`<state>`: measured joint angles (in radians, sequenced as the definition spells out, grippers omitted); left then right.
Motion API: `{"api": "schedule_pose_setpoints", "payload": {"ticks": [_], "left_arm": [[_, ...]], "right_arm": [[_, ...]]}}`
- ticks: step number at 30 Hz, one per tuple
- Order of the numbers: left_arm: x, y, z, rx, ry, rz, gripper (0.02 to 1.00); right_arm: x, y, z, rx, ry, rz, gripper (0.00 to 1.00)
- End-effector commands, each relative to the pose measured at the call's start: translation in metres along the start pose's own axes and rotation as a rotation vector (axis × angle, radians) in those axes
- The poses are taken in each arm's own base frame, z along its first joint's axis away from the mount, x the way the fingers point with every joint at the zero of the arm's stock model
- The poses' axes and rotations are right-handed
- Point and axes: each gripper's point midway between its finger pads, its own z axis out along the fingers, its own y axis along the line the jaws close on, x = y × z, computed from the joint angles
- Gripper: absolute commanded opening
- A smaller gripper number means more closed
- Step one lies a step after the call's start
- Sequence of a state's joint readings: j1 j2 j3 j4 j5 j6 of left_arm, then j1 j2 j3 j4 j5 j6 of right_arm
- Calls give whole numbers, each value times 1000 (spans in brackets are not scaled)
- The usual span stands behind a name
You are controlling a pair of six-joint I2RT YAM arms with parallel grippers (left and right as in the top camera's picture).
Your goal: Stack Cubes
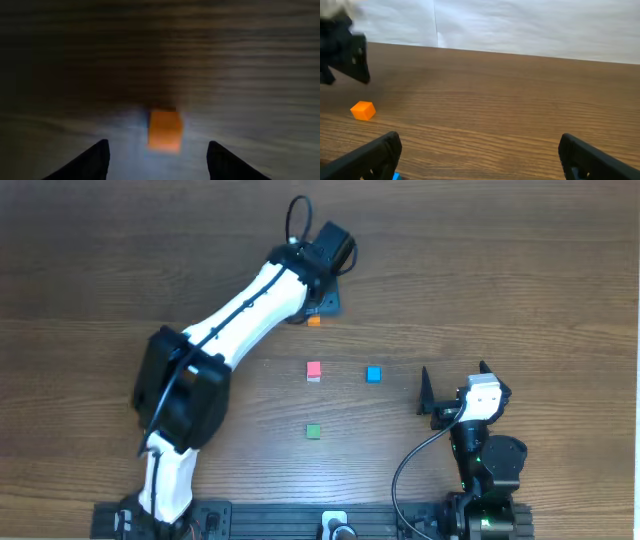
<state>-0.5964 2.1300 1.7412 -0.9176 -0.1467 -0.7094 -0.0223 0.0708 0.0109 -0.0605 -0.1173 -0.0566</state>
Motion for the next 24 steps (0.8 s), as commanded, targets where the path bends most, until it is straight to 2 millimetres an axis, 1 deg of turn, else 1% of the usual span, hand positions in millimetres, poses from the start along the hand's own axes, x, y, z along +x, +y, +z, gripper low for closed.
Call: {"api": "schedule_pose_setpoints", "payload": {"ticks": [1, 7, 11, 13, 14, 20, 24], "left_arm": [[5, -5, 38, 4, 49, 74, 623], [12, -6, 51, 1, 75, 76, 603], [12, -7, 56, 3, 77, 76, 584], [11, -8, 56, 7, 72, 76, 544], [10, -8, 56, 10, 68, 75, 507], [10, -8, 56, 9, 69, 75, 384], [10, -8, 56, 9, 69, 75, 321]], "right_arm": [[2, 1, 0, -1, 3, -5, 991], [2, 1, 0, -1, 3, -5, 991], [2, 1, 0, -1, 3, -5, 991], [2, 1, 0, -1, 3, -5, 991], [2, 1, 0, -1, 3, -5, 993], [2, 1, 0, -1, 3, -5, 993], [2, 1, 0, -1, 3, -5, 993]]}}
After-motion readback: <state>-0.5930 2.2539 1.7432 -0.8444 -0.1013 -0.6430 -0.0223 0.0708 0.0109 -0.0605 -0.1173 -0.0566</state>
